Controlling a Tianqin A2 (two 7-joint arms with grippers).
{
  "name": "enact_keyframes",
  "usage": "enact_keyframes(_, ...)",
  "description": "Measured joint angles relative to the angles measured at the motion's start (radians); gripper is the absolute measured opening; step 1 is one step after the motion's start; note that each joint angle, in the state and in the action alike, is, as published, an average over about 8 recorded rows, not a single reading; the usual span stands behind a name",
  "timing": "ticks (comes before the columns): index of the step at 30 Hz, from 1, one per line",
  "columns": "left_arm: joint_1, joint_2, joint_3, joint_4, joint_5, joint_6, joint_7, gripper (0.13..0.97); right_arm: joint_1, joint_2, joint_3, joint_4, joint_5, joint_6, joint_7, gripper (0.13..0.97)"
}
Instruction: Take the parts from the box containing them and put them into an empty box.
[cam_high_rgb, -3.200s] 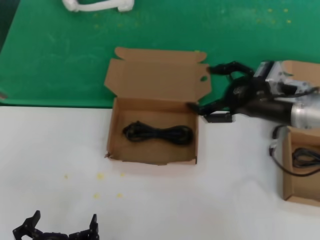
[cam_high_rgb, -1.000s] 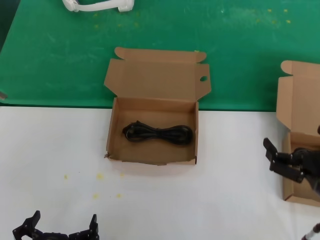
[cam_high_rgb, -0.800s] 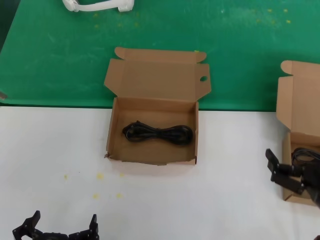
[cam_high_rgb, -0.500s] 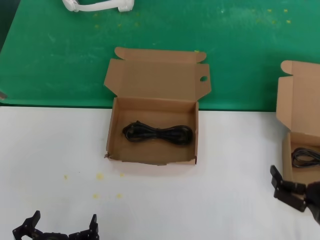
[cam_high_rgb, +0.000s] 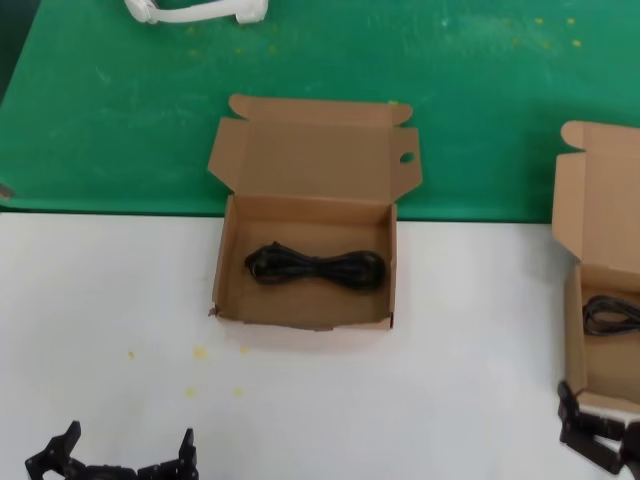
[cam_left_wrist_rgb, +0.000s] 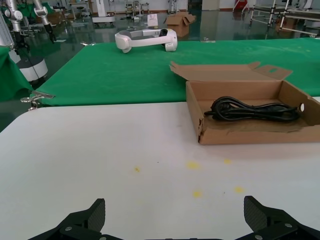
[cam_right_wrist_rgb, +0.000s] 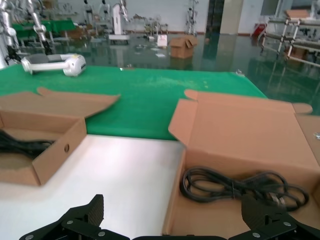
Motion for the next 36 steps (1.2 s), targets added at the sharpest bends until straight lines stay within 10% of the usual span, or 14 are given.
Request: enact_keyframes(36, 0.0, 0.0, 0.0, 0.0, 0.0, 0.0, 0.0, 0.966, -0.018, -0.006, 0.001, 0.005, 0.0, 0.014, -0.006, 0.966)
